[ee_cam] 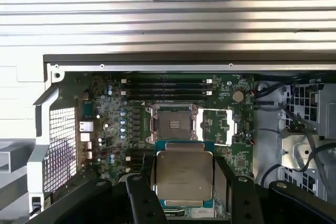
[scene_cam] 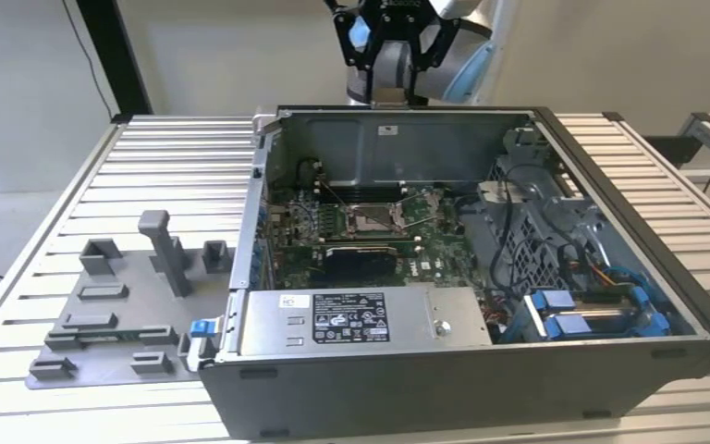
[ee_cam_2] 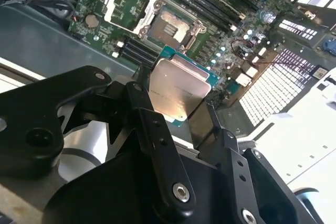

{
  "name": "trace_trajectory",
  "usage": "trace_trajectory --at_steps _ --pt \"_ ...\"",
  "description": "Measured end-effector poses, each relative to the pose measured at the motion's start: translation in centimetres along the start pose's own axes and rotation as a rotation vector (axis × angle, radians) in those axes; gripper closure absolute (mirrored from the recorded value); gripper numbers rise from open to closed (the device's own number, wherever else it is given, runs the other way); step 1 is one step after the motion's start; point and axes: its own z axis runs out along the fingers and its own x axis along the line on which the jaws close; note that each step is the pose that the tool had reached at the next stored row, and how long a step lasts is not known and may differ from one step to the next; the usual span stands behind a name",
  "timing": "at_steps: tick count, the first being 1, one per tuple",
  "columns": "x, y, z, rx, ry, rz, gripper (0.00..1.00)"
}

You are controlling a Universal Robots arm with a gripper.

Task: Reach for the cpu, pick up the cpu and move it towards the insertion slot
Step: 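Pick up the cpu and move it towards the insertion slot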

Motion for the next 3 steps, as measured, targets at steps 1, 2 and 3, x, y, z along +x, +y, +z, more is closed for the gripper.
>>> trace_trajectory --at_steps 1,2,3 --pt "0.0 0.0 0.0 0.0 0.0001 0.0 1.0" --pt "0.0 0.0 0.0 0.0 0.0 0.0 1.0" --pt "0.0 0.0 0.0 0.0 0.0001 0.0 1.0"
